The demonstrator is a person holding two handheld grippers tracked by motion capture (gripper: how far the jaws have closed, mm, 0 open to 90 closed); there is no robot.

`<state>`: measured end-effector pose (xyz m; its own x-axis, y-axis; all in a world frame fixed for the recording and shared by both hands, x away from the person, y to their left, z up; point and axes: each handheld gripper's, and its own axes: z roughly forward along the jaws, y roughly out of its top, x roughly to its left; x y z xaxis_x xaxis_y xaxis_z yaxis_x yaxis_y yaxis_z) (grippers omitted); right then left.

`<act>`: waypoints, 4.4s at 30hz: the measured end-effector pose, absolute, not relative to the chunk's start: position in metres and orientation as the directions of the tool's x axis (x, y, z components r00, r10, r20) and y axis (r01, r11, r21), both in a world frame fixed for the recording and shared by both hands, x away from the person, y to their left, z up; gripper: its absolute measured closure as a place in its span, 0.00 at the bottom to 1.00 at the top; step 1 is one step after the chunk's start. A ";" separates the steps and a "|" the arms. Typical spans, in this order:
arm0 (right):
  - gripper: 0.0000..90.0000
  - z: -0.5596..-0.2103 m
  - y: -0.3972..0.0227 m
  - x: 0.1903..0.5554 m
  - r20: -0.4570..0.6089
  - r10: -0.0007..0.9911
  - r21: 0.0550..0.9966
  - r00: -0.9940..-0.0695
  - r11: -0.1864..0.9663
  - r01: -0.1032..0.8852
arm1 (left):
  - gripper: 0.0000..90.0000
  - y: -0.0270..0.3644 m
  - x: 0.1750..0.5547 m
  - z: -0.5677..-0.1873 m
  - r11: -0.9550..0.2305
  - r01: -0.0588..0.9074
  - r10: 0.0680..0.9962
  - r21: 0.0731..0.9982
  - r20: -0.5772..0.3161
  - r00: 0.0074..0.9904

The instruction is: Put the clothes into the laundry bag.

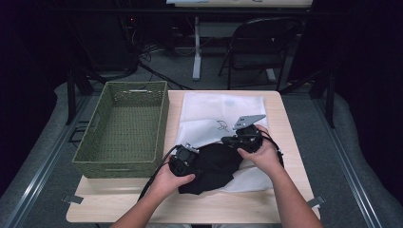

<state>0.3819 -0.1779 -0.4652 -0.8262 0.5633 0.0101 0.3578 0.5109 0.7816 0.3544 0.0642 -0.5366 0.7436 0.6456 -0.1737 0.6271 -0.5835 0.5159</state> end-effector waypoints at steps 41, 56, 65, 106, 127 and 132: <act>0.99 -0.466 -0.172 0.379 0.003 0.551 0.781 -0.834 0.520 0.347 | 0.83 0.051 0.348 -0.534 -0.563 0.633 0.670 0.532 -0.155 0.726; 0.99 -0.464 -0.169 0.376 0.007 0.541 0.785 -0.841 0.517 0.340 | 0.84 0.035 0.360 -0.528 -0.562 0.629 0.667 0.537 -0.155 0.729; 0.99 -0.463 -0.169 0.376 0.007 0.538 0.785 -0.843 0.519 0.338 | 0.85 0.029 0.371 -0.527 -0.538 0.645 0.683 0.543 -0.168 0.711; 0.99 -0.467 -0.171 0.379 0.021 0.547 0.787 -0.837 0.507 0.351 | 0.62 0.023 0.383 -0.529 -0.449 0.646 0.728 0.618 -0.166 0.665; 0.99 -0.467 -0.171 0.379 0.019 0.552 0.786 -0.834 0.507 0.354 | 0.54 0.058 0.346 -0.505 -0.459 0.609 0.696 0.648 -0.163 0.699; 0.99 -0.468 -0.171 0.379 0.020 0.551 0.786 -0.834 0.508 0.354 | 0.53 0.062 0.341 -0.512 -0.472 0.623 0.699 0.625 -0.166 0.696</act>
